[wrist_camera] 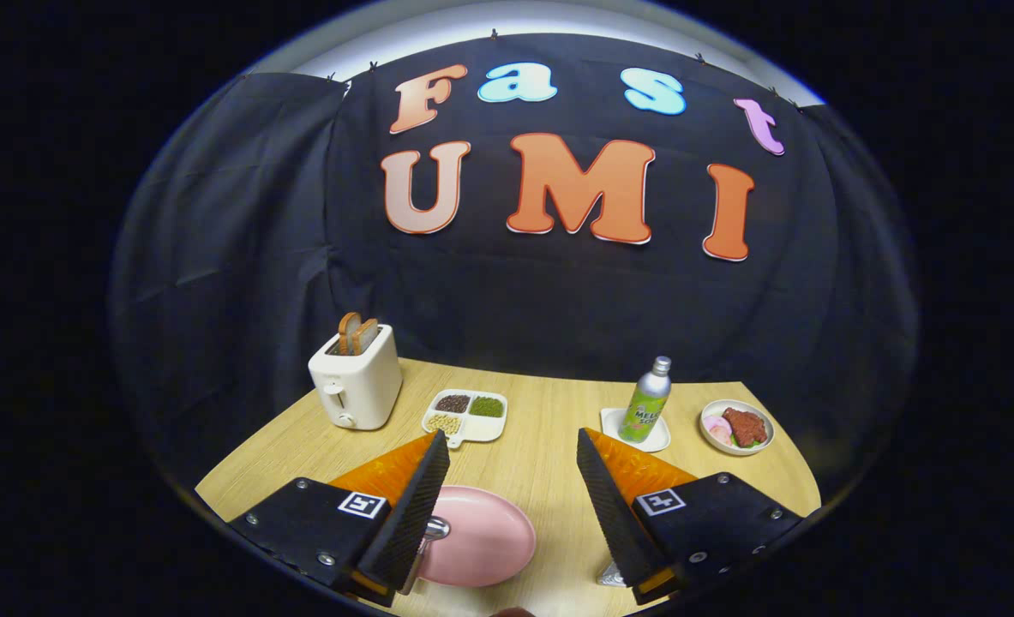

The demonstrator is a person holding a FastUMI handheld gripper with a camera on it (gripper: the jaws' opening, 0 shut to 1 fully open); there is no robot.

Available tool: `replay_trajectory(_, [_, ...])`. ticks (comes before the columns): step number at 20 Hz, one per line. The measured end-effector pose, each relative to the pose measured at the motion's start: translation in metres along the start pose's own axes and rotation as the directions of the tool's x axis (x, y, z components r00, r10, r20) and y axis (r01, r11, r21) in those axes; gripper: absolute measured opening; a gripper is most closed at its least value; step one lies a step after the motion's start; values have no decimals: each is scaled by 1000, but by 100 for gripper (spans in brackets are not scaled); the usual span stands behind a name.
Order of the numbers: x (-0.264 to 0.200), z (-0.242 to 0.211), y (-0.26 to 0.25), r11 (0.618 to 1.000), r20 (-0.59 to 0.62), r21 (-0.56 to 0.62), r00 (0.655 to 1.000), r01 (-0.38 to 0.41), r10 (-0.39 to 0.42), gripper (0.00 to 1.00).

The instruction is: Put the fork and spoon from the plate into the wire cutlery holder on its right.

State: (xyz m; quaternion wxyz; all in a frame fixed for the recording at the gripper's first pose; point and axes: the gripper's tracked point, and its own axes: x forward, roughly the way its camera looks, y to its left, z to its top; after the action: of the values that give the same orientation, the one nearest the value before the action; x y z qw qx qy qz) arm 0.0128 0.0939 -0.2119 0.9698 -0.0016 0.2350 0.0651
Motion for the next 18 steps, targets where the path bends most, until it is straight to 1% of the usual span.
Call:
replay_trajectory(3, [8,-14,28,999,-45,-8,998,-45,44,90])
replay_trajectory(6, [17,-31,46,997,-96,-28,993,-65,62,90])
replay_trajectory(9, [29,-59,57,995,-195,-40,977,-92,83,91])
replay_trajectory(11, [34,-79,63,993,-263,-49,960,-110,94,90])
replay_trajectory(14, [33,-118,73,987,-391,-44,912,-152,123,90])
replay_trajectory(18, [36,-158,80,983,-496,-47,859,-176,130,87])
